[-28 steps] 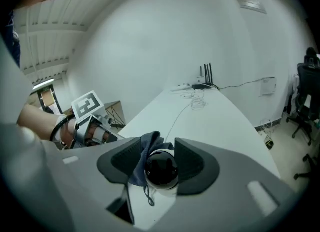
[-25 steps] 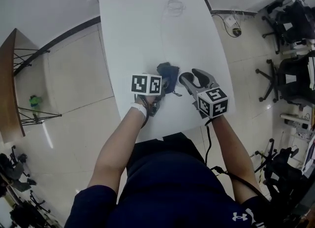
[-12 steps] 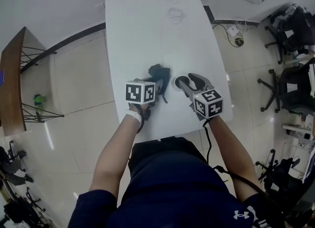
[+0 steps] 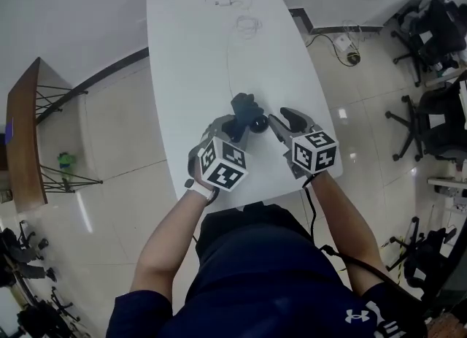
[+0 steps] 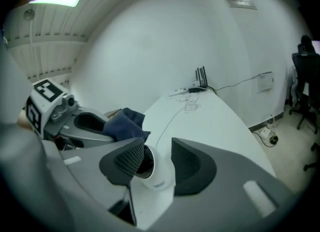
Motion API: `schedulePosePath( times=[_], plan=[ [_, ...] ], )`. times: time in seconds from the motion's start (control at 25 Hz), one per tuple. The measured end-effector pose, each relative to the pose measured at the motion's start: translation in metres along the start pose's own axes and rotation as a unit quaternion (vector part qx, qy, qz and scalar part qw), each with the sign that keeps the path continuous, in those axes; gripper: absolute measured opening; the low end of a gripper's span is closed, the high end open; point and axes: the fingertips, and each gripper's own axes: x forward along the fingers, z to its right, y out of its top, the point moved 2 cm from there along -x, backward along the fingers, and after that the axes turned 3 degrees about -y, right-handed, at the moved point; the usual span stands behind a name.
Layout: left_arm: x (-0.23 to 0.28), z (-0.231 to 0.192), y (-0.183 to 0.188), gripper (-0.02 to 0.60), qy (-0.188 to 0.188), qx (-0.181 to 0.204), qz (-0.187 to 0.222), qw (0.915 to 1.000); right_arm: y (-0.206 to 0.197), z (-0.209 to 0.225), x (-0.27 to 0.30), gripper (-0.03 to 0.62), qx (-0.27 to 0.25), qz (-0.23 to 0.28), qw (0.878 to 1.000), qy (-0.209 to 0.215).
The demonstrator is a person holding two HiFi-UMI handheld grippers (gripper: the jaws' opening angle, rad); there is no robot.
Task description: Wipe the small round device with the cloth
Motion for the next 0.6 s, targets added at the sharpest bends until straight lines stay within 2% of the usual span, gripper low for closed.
schedulePosePath(
  times=[0.12, 0.24, 0.36, 0.44, 0.6],
  plan=[
    [-0.002, 0.037, 0.016, 0.083, 0.023, 0.079, 0.014, 0.9965, -0.003, 0.018, -0.017, 0.169, 0.034, 0.015, 0.999, -0.016],
    [0.013, 0.072, 0.022, 0.083, 0.023, 0.151, 0.017, 0.9881, -0.009, 0.036, -0.032, 0.161, 0.057, 0.025, 0.998, -0.032],
    [0.031, 0.091, 0.015, 0.081, 0.017, 0.199, 0.002, 0.9799, -0.015, 0.050, -0.044, 0.161, 0.072, 0.029, 0.996, -0.047],
    [0.035, 0.096, 0.010, 0.081, 0.011, 0.197, 0.000, 0.9804, -0.017, 0.054, -0.050, 0.160, 0.076, 0.031, 0.995, -0.051],
    [0.034, 0.092, 0.002, 0.081, -0.002, 0.129, 0.013, 0.9915, -0.022, 0.061, -0.055, 0.158, 0.080, 0.028, 0.995, -0.053]
  ],
)
